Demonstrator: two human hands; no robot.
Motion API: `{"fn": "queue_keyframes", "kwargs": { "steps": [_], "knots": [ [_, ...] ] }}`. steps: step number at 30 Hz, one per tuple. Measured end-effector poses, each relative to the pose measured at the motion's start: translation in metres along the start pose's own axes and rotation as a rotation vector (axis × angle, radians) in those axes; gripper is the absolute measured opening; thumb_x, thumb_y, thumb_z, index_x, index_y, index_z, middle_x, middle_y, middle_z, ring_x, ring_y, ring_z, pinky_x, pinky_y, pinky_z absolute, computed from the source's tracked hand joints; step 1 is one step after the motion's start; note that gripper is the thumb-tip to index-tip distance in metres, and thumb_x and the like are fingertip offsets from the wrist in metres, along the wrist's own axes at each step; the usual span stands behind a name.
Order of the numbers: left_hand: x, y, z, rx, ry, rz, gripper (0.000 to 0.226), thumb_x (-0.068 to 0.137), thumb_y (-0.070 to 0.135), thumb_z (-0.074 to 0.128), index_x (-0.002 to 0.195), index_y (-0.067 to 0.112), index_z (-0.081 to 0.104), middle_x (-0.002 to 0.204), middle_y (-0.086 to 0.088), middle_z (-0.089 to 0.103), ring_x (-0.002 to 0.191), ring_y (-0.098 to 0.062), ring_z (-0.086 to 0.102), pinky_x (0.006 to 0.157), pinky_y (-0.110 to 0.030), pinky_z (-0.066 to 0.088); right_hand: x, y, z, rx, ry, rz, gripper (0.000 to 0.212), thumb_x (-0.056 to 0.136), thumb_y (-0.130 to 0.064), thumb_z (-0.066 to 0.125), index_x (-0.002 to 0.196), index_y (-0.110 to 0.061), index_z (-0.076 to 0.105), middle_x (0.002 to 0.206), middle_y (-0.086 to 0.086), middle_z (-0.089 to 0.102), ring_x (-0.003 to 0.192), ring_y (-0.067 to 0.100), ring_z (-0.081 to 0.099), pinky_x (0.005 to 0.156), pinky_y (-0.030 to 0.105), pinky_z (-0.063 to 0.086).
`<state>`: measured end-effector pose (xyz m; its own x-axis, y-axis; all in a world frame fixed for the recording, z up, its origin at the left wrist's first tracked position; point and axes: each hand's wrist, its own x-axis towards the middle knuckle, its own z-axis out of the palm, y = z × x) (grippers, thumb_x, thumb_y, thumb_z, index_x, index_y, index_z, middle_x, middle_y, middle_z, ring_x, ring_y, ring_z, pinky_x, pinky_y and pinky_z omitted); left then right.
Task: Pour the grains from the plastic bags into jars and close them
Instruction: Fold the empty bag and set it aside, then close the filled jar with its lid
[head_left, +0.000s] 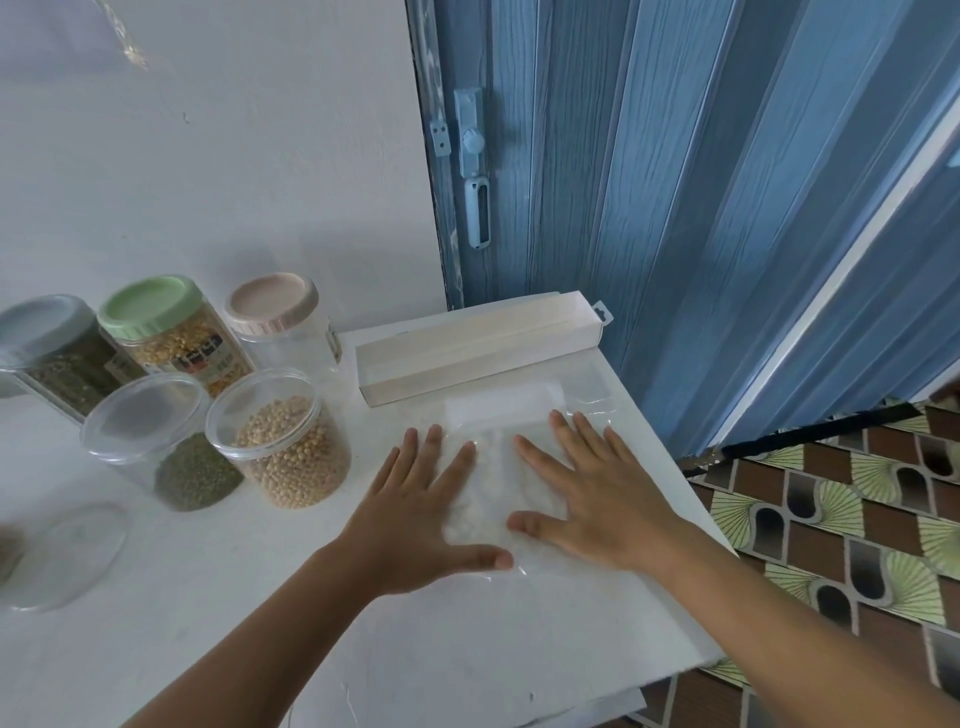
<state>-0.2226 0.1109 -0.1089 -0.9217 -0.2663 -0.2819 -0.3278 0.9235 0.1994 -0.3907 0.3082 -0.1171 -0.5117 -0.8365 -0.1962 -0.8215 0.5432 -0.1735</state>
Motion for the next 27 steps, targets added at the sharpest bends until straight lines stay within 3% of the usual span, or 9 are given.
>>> {"fn": "queue_keyframes", "kwargs": {
  "steps": [9,14,18,21,24,27],
  "knots": [
    [0.001,0.001,-0.002,0.005,-0.025,0.006,0.128,0.063,0.109,0.033,0.158,0.046,-0.024,0.163,0.003,-0.041,0.148,-0.024,-0.043,0.127,-0.048,-0.014,0.001,0.0,-0.001,-0.025,-0.049,0.009,0.098,0.073,-0.102,0.002,0.155,-0.054,-0.022,0.166,-0.002,-0.035,0.152,0.021,-0.034,0.127,0.051,-0.011],
    [-0.01,0.003,-0.018,-0.071,-0.017,0.015,0.119,0.072,0.101,0.043,0.159,0.049,-0.02,0.165,0.005,-0.038,0.15,-0.022,-0.04,0.128,-0.054,-0.01,0.004,-0.003,-0.018,-0.015,-0.213,0.036,0.102,0.072,-0.101,0.016,0.154,-0.054,-0.025,0.164,-0.002,-0.038,0.151,0.023,-0.036,0.126,0.052,-0.013],
    [-0.046,-0.002,-0.062,-0.203,0.176,-0.017,0.106,0.081,0.09,0.051,0.163,0.049,-0.003,0.174,0.011,-0.009,0.16,-0.019,-0.008,0.128,-0.054,0.011,0.009,-0.015,-0.043,-0.061,-0.237,0.046,0.109,0.071,-0.102,0.024,0.153,-0.052,-0.028,0.169,0.001,-0.028,0.156,0.028,-0.025,0.126,0.053,-0.013],
    [-0.088,-0.025,-0.1,-0.191,0.421,-0.052,0.095,0.087,0.081,0.054,0.164,0.041,0.014,0.169,0.009,0.019,0.154,-0.016,0.017,0.124,-0.045,0.027,0.012,-0.044,-0.068,0.009,-0.164,0.024,0.106,0.069,-0.102,0.02,0.156,-0.055,-0.017,0.173,-0.002,-0.012,0.159,0.023,-0.013,0.128,0.049,-0.008],
    [-0.135,-0.065,-0.125,-0.17,0.645,-0.106,0.084,0.088,0.074,0.06,0.158,0.035,0.032,0.154,0.009,0.039,0.14,-0.012,0.031,0.116,-0.038,0.036,0.015,-0.093,-0.091,0.064,-0.085,-0.059,0.1,0.075,-0.098,0.027,0.157,-0.056,-0.012,0.173,-0.006,-0.002,0.16,0.017,-0.002,0.129,0.045,0.005],
    [-0.184,-0.119,-0.14,-0.185,0.771,-0.194,0.088,0.085,0.073,0.064,0.156,0.032,0.034,0.149,0.008,0.04,0.137,-0.013,0.032,0.109,-0.032,0.034,0.022,-0.159,-0.108,0.139,-0.002,-0.159,0.103,0.07,-0.102,0.033,0.155,-0.06,-0.008,0.172,-0.014,0.004,0.158,0.014,0.007,0.126,0.044,0.022]
  ]
}}
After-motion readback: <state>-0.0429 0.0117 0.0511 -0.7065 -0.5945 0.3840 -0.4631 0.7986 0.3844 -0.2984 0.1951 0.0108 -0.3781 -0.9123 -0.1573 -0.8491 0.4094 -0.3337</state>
